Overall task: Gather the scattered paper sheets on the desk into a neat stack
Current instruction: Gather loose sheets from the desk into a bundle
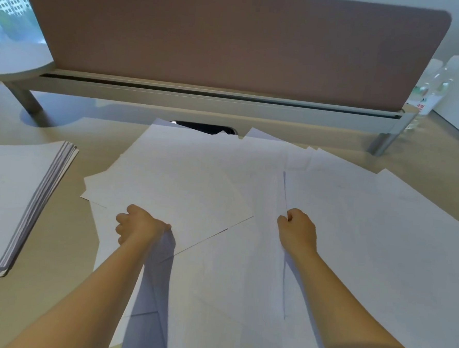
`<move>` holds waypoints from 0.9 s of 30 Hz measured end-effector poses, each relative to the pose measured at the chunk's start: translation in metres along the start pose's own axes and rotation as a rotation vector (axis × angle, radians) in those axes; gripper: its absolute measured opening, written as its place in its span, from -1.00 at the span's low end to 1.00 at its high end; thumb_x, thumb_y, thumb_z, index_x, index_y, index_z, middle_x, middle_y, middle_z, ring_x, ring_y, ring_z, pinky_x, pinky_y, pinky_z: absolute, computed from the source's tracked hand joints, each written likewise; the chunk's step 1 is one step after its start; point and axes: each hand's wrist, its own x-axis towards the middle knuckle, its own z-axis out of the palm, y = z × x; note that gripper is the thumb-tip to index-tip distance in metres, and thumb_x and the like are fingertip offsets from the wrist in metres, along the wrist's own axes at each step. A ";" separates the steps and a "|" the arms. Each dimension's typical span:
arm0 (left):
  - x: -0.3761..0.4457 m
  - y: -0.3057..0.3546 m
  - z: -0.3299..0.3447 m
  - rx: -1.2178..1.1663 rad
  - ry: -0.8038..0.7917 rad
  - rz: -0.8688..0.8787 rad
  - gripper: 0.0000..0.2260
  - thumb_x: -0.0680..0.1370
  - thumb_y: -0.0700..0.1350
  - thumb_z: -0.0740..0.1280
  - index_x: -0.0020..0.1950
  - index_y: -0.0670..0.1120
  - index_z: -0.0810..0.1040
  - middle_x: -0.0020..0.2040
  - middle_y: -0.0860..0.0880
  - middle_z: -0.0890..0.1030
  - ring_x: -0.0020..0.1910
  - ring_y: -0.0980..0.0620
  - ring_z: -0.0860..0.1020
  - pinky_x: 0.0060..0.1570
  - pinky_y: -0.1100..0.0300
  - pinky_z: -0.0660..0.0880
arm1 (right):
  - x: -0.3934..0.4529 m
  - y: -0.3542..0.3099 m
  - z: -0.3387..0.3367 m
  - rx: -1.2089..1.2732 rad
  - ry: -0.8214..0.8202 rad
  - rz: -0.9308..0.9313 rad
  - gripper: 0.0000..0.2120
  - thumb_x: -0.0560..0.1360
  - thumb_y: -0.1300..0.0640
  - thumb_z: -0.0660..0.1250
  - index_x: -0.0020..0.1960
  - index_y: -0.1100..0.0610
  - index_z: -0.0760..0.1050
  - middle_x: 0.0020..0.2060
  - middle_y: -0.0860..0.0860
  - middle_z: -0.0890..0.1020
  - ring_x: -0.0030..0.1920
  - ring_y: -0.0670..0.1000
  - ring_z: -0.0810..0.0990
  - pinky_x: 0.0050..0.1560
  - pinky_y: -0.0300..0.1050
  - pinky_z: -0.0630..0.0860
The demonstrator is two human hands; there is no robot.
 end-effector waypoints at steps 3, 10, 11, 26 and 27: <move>0.005 -0.001 -0.004 0.110 0.014 0.052 -0.41 0.41 -0.04 0.46 0.31 -0.24 0.30 0.30 -0.24 0.33 0.29 -0.23 0.33 0.19 -0.04 0.36 | -0.001 -0.019 0.014 0.081 -0.036 -0.075 -0.62 0.55 0.25 0.11 -0.40 0.10 0.09 -0.46 -0.02 0.22 -0.45 -0.07 0.17 -0.43 -0.22 0.09; 0.023 0.003 -0.013 -0.120 -0.022 0.159 -0.44 0.51 0.01 0.32 0.41 -0.22 0.25 0.40 -0.22 0.29 0.39 -0.23 0.25 0.28 -0.05 0.28 | 0.004 -0.040 0.045 0.171 -0.185 -0.051 -0.84 0.42 -0.16 0.26 -0.23 -0.13 0.53 -0.15 -0.03 0.56 -0.02 0.08 0.55 0.19 0.02 0.44; 0.027 0.004 -0.015 -0.159 -0.028 0.151 -0.43 0.52 0.00 0.32 0.42 -0.22 0.24 0.41 -0.22 0.29 0.40 -0.23 0.24 0.29 -0.04 0.28 | 0.011 -0.037 0.041 -0.032 -0.098 -0.036 -0.80 0.45 -0.13 0.26 0.02 -0.12 0.54 0.05 0.00 0.56 0.14 0.10 0.52 0.22 0.00 0.42; 0.063 0.012 -0.018 -0.213 -0.086 0.252 -0.78 0.60 -0.28 0.08 -0.22 -0.21 0.38 -0.30 -0.08 0.38 -0.11 -0.11 0.38 -0.11 0.14 0.28 | 0.039 -0.027 0.034 -0.326 -0.115 0.178 -0.92 0.50 0.08 0.21 -0.05 0.05 0.32 -0.14 -0.01 0.48 -0.08 0.05 0.49 -0.02 -0.09 0.20; 0.066 0.010 -0.020 -0.188 -0.089 0.263 -0.77 0.60 -0.28 0.08 -0.25 -0.20 0.35 -0.33 -0.06 0.36 -0.12 -0.10 0.36 -0.12 0.15 0.27 | 0.042 -0.025 0.036 -0.303 -0.100 0.161 -0.90 0.53 0.09 0.17 -0.14 0.05 0.28 -0.20 -0.04 0.43 -0.14 0.04 0.47 -0.04 -0.11 0.19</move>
